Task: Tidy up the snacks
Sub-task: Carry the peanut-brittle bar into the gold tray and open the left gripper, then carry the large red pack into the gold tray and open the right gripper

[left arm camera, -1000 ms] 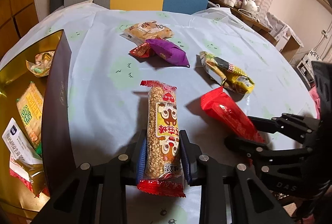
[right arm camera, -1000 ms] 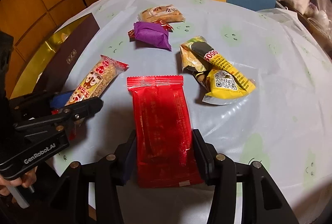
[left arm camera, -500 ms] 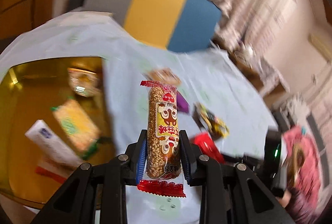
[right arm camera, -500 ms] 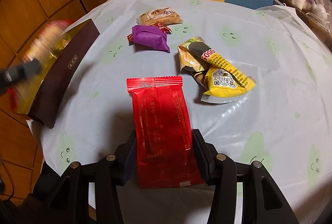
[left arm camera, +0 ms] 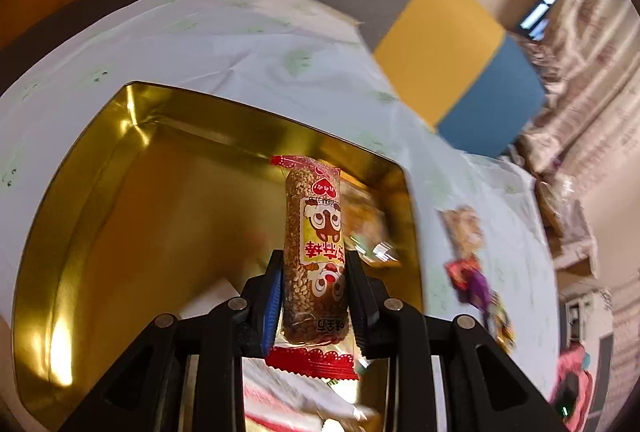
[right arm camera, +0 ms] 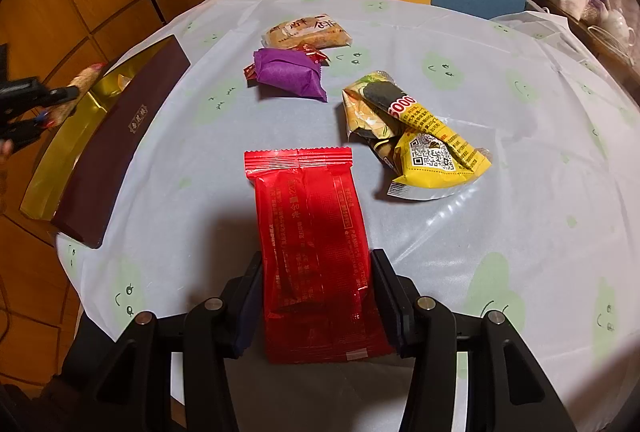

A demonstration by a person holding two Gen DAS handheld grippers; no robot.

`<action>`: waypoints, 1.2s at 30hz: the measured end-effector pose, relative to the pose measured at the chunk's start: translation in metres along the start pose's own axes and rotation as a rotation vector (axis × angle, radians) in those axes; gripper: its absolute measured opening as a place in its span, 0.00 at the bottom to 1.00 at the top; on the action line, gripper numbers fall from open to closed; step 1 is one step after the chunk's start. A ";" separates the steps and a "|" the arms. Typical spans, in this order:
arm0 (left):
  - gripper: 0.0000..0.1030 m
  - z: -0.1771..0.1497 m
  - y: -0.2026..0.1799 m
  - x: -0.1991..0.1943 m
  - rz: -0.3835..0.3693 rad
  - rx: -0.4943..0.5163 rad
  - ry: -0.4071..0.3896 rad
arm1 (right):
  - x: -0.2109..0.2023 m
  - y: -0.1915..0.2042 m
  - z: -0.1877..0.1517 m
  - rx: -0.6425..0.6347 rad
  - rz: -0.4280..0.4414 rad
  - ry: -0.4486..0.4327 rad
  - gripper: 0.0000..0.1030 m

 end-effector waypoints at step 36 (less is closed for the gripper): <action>0.35 -0.062 0.002 -0.052 0.176 0.158 -0.165 | 0.005 0.006 0.001 0.004 -0.005 0.027 0.65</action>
Point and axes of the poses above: each gripper's, at about its wrist camera, not at the fingertips, and x roughly the way its jaws point, y to its left, z to its top, the point moved 8 cm from there along x, roughly the way its jaws point, and after that the axes turned 11 degrees about z, right-handed, at the moved point
